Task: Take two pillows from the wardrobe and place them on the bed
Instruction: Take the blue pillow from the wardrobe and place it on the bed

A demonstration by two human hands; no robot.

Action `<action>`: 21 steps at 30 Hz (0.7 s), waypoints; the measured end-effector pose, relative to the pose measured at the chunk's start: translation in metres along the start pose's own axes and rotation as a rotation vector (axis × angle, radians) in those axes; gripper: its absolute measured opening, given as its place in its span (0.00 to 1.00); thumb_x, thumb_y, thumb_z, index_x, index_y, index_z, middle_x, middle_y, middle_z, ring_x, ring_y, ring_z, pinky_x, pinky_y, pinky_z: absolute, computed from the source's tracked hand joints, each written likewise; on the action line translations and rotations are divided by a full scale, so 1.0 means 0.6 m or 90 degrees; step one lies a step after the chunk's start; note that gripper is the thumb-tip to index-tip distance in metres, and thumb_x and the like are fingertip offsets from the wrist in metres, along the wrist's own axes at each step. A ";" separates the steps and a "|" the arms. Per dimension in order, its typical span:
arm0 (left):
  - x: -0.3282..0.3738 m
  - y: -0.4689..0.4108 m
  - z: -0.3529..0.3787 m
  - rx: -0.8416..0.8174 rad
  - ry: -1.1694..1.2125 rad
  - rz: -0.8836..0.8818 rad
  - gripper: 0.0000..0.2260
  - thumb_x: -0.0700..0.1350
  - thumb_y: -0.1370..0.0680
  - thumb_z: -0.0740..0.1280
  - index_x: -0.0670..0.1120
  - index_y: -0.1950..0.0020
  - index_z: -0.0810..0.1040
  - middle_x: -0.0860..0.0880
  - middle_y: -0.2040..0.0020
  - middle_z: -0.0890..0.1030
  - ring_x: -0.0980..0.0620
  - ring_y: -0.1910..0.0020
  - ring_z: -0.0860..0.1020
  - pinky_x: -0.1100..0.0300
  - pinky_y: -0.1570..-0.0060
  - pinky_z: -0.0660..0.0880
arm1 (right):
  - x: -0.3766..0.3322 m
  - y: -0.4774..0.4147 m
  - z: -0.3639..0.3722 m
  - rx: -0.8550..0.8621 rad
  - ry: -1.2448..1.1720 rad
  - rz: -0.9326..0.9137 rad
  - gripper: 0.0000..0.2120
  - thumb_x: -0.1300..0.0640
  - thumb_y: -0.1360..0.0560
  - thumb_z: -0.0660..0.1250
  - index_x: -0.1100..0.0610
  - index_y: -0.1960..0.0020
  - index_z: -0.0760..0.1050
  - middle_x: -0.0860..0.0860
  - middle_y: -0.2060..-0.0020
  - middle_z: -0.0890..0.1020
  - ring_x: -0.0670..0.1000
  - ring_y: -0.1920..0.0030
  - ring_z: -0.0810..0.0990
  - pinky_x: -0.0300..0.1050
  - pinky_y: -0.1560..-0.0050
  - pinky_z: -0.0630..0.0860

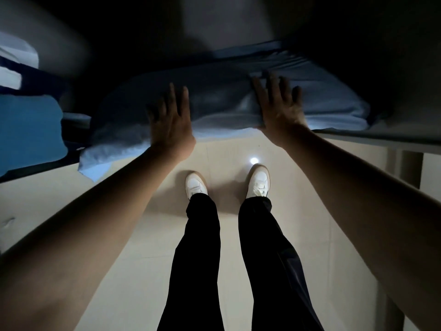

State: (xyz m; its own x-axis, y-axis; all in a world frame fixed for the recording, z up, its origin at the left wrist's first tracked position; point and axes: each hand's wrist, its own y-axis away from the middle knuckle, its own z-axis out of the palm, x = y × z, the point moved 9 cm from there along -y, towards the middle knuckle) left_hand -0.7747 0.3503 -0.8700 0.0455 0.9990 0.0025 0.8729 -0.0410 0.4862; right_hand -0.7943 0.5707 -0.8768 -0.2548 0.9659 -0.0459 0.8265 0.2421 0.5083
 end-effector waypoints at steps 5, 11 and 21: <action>0.041 -0.001 0.036 -0.038 0.001 0.006 0.54 0.52 0.34 0.74 0.48 0.21 0.39 0.38 0.21 0.42 0.33 0.23 0.46 0.27 0.32 0.48 | 0.001 0.001 0.013 -0.010 -0.011 -0.003 0.35 0.61 0.21 0.60 0.54 0.18 0.49 0.62 0.26 0.64 0.66 0.33 0.70 0.61 0.36 0.69; 0.041 0.020 -0.002 -0.049 -0.036 0.017 0.35 0.38 0.24 0.63 0.45 0.21 0.49 0.37 0.25 0.60 0.32 0.28 0.60 0.28 0.34 0.59 | -0.012 0.044 -0.035 -0.016 -0.014 -0.019 0.33 0.62 0.21 0.60 0.54 0.19 0.52 0.60 0.31 0.70 0.65 0.36 0.73 0.61 0.41 0.75; 0.076 0.158 -0.177 -0.002 -0.050 0.090 0.13 0.34 0.26 0.64 0.45 0.43 0.75 0.40 0.46 0.80 0.35 0.49 0.80 0.46 0.50 0.75 | -0.018 0.236 -0.145 -0.019 -0.108 0.021 0.28 0.55 0.21 0.50 0.47 0.21 0.57 0.56 0.30 0.75 0.64 0.37 0.79 0.56 0.42 0.77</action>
State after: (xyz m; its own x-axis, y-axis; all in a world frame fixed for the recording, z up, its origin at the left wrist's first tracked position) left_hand -0.7415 0.3941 -0.7313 0.2063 0.9785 0.0035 0.8533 -0.1816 0.4888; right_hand -0.7184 0.5869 -0.7293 -0.1369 0.9756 -0.1718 0.8173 0.2092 0.5369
